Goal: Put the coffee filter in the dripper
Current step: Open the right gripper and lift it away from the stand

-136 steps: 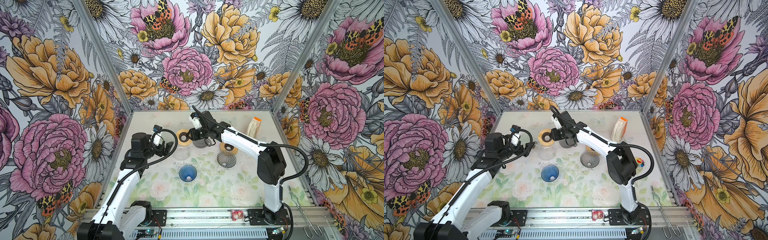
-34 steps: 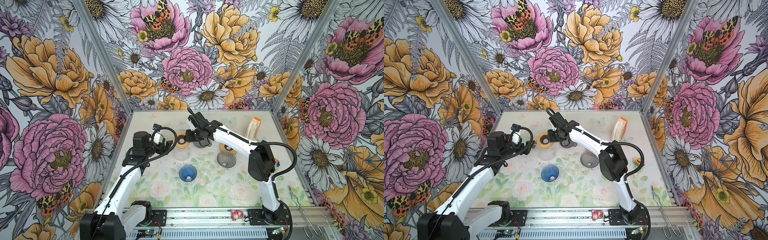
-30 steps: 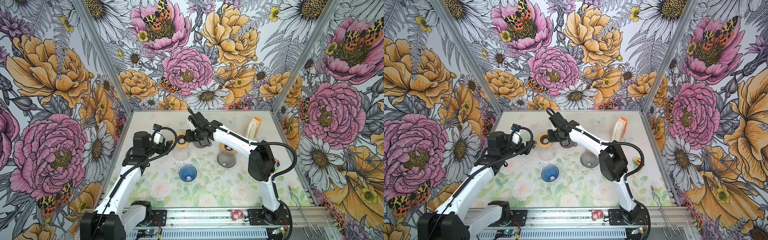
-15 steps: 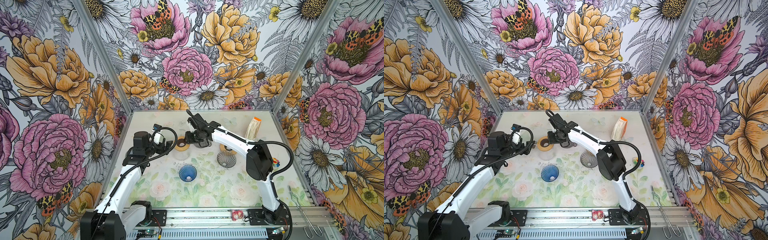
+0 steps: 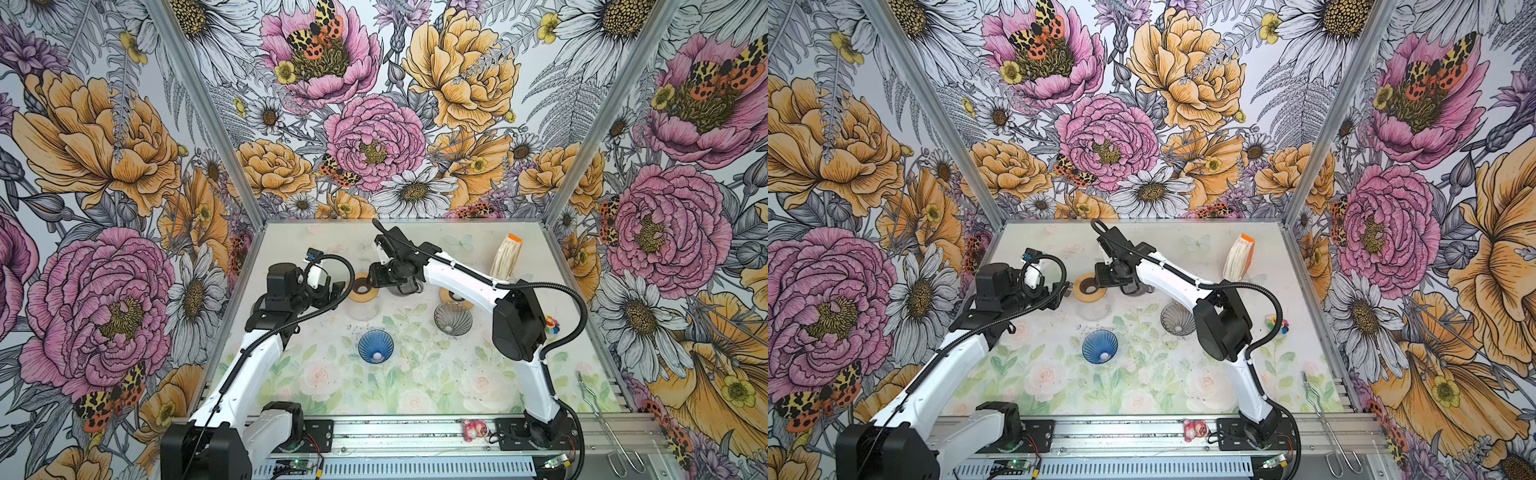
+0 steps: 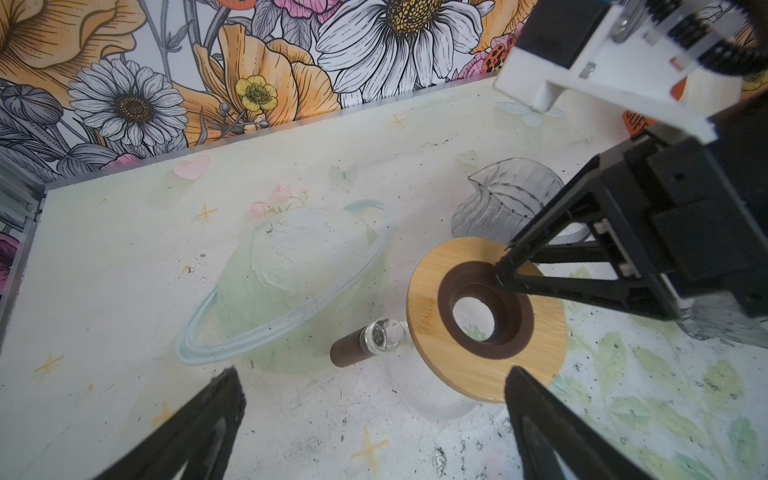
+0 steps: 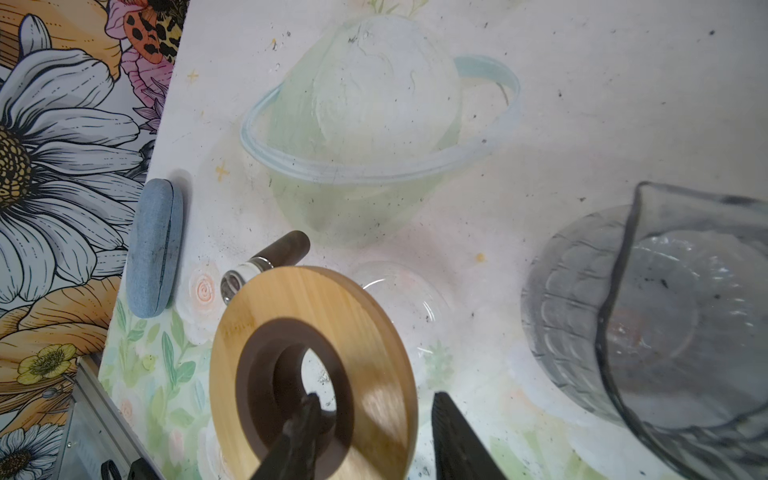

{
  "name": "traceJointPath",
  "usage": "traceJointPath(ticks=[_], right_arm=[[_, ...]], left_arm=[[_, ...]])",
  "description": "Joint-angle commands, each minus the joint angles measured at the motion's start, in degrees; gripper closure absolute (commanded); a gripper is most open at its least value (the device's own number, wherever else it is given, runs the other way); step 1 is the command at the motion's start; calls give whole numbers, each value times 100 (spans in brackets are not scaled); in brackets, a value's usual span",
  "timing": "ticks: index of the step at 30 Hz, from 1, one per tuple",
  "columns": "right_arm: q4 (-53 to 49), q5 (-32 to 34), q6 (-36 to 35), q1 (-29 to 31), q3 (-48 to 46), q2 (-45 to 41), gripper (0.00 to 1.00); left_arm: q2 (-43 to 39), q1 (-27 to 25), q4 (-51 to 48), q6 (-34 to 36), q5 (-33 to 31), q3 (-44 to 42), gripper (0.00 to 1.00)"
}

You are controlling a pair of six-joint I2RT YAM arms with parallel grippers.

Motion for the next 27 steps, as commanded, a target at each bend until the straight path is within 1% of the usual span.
traceJointPath(ticks=[1, 5, 9, 14, 15, 16, 17, 18, 20, 22, 25, 27], right_arm=[[16, 34, -272, -5, 147, -304, 49], [16, 53, -558, -5, 80, -525, 41], [32, 384, -710, -20, -172, -872, 33], [46, 574, -1058, -44, -519, -1355, 29], [59, 610, -1193, -40, -620, -1484, 24], [80, 642, -1322, -45, -714, -1592, 17], [106, 678, -1412, -35, -800, -1696, 8], [133, 717, -1514, -44, -907, -1792, 1], [184, 788, -1706, -40, -1144, -2012, 0], [237, 849, -1875, -40, -1418, -2257, 1], [584, 883, -2022, -42, -2085, -2706, 1], [857, 882, -2047, -48, -2537, -3000, 1]], left_arm=[[-232, -135, -288, 61, -180, 280, 1], [-376, -239, -707, 36, -258, 635, 1], [-537, -321, -1112, -6, -325, 925, 1], [-520, -325, -1858, -359, -480, 1361, 1], [-497, -364, -2052, -378, -451, 1468, 1], [-503, -455, -2184, -424, -514, 1523, 1], [-531, -555, -2239, -502, -663, 1542, 1], [-562, -669, -2301, -597, -826, 1559, 1], [-617, -831, -2446, -795, -1024, 1578, 1], [-657, -1005, -2594, -1195, -1257, 1609, 1], [-688, -1254, -2820, -1768, -1363, 1629, 1], [-707, -1443, -2934, -2013, -1507, 1615, 1]])
